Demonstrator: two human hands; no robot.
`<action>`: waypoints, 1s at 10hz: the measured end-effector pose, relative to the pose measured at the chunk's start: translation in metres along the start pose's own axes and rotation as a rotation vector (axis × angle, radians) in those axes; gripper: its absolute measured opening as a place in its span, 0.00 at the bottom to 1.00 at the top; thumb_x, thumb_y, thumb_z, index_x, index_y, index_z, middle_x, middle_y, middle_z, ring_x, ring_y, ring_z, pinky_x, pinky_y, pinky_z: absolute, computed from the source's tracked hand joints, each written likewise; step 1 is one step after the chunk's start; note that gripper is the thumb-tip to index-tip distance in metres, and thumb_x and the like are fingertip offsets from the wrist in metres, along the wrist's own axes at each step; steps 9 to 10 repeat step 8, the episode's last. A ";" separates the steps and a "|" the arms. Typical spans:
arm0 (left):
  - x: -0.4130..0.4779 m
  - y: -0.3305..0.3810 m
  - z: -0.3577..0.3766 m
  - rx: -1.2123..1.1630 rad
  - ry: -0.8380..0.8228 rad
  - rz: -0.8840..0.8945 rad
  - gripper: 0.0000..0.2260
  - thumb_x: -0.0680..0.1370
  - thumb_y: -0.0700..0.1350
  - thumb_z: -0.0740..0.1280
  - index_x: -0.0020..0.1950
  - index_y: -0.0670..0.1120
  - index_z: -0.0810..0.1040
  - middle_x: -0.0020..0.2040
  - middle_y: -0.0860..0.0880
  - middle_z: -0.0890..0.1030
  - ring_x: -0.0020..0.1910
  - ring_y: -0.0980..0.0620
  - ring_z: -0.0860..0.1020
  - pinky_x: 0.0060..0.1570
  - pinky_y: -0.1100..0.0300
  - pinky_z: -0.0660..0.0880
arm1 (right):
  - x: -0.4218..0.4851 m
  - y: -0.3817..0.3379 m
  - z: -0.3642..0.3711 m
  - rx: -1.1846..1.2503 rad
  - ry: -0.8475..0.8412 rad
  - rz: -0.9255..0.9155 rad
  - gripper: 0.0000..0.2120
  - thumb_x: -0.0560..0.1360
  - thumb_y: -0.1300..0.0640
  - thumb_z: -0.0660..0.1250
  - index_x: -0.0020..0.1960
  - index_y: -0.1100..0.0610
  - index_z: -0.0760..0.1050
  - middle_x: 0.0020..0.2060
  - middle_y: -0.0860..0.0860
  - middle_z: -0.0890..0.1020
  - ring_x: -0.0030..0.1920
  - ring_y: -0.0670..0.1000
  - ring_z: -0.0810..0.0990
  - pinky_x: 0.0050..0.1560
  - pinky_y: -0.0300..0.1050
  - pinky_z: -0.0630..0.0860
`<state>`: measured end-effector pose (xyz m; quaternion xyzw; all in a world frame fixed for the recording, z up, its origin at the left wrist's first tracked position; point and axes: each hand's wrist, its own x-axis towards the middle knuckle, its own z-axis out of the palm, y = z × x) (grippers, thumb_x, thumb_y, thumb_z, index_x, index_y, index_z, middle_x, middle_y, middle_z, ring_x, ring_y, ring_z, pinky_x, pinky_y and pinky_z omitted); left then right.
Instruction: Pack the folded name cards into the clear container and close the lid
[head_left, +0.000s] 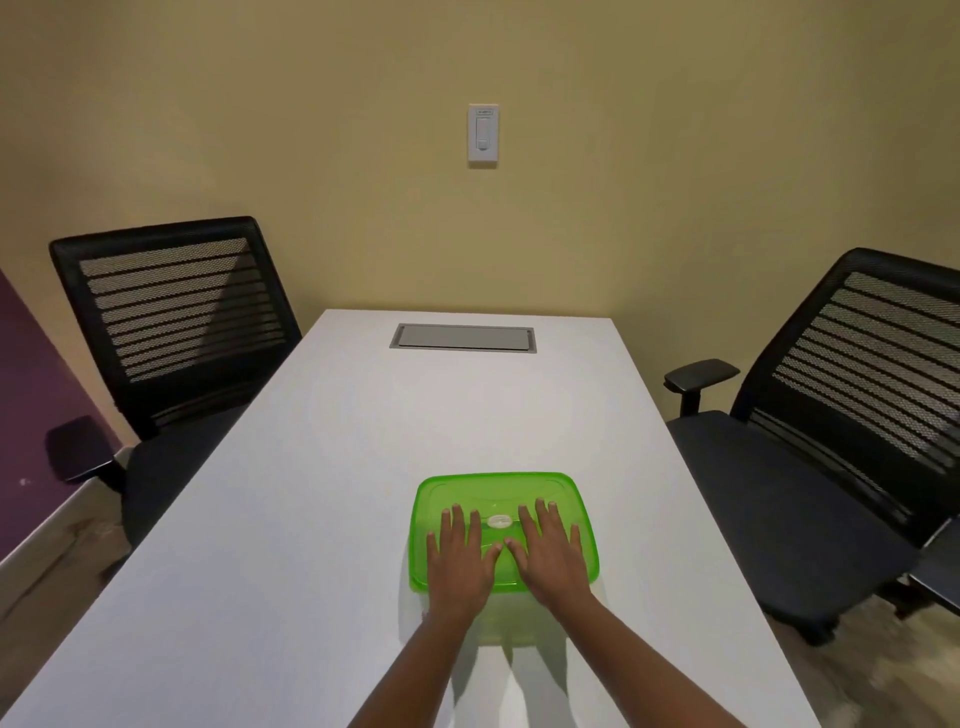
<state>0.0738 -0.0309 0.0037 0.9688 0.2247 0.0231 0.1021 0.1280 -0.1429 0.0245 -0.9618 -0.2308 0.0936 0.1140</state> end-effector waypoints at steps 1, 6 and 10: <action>-0.001 0.005 0.006 -0.027 0.023 0.005 0.41 0.80 0.57 0.33 0.45 0.46 0.87 0.47 0.45 0.87 0.46 0.47 0.86 0.39 0.47 0.81 | -0.001 0.000 0.003 0.001 -0.003 0.008 0.48 0.63 0.30 0.24 0.76 0.53 0.48 0.78 0.54 0.48 0.77 0.53 0.45 0.75 0.57 0.46; 0.002 0.007 0.019 0.025 0.095 0.036 0.39 0.80 0.56 0.34 0.52 0.44 0.85 0.53 0.43 0.86 0.52 0.44 0.84 0.75 0.52 0.37 | 0.000 0.007 0.003 -0.074 0.026 -0.001 0.49 0.71 0.35 0.23 0.62 0.53 0.76 0.64 0.57 0.78 0.63 0.56 0.77 0.58 0.61 0.75; 0.029 -0.009 -0.006 0.068 0.336 0.030 0.32 0.80 0.58 0.39 0.58 0.46 0.80 0.58 0.42 0.83 0.65 0.44 0.74 0.61 0.48 0.61 | 0.016 0.024 -0.054 0.044 0.176 -0.062 0.58 0.60 0.26 0.20 0.73 0.55 0.61 0.75 0.57 0.60 0.76 0.57 0.57 0.73 0.58 0.56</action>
